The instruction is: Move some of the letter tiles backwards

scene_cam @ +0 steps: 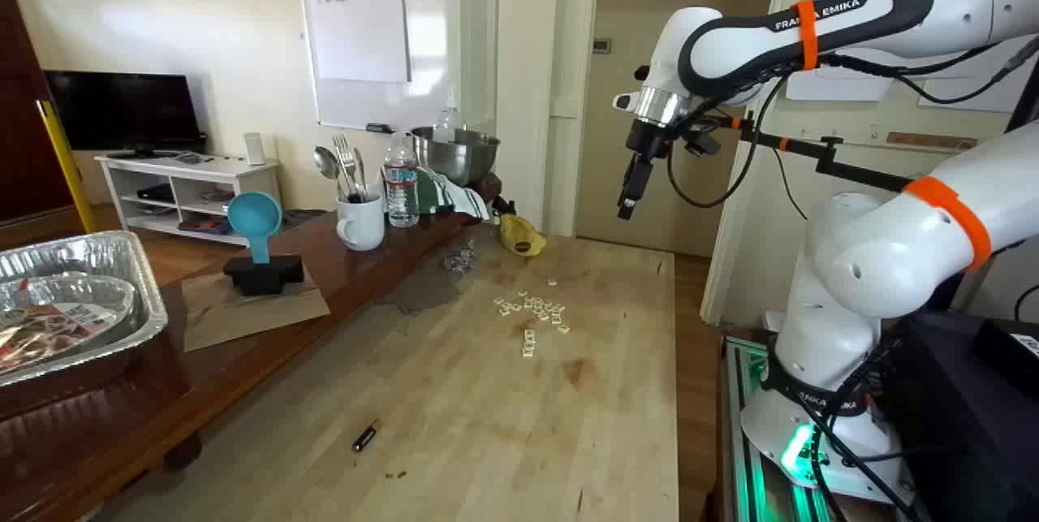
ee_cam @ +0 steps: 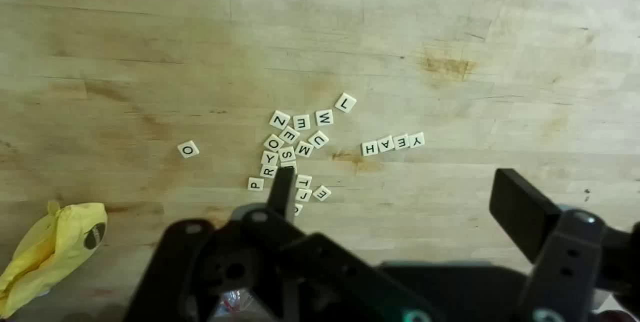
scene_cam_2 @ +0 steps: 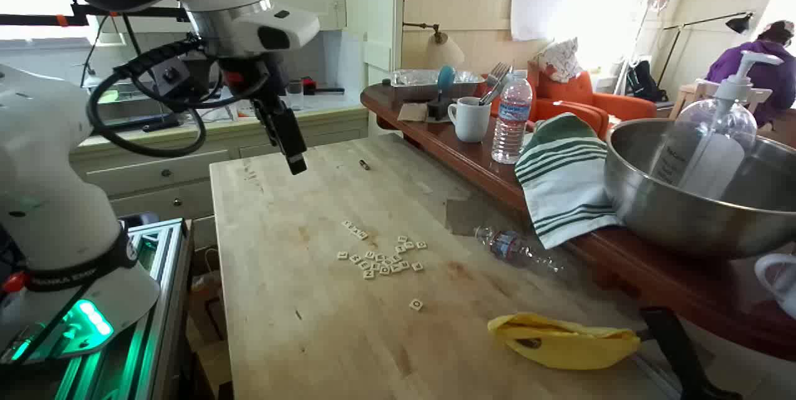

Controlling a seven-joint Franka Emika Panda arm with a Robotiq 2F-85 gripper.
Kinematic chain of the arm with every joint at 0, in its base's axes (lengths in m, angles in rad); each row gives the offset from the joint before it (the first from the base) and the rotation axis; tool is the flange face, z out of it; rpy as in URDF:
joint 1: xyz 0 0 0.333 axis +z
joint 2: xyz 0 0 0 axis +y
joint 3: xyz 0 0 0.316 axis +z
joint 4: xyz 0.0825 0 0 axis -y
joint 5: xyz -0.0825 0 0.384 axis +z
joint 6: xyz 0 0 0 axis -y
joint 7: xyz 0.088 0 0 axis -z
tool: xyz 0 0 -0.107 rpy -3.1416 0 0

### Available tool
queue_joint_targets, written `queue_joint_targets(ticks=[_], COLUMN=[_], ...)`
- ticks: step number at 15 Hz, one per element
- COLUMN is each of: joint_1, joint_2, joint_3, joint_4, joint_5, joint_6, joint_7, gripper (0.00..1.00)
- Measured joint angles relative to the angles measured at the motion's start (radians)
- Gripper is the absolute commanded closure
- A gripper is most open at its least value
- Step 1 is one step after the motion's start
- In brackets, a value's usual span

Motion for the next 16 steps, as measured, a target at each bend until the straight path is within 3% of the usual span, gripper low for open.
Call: queue_joint_targets(ticks=[13, 16], joint_1=[0.003, 0.031], joint_2=[0.013, 0.056], joint_3=[0.008, 0.021], joint_4=[-0.006, -0.005], joint_5=[0.002, 0.013], joint_6=[0.004, 0.071], joint_7=[0.000, 0.001], gripper=[0.00, 0.00])
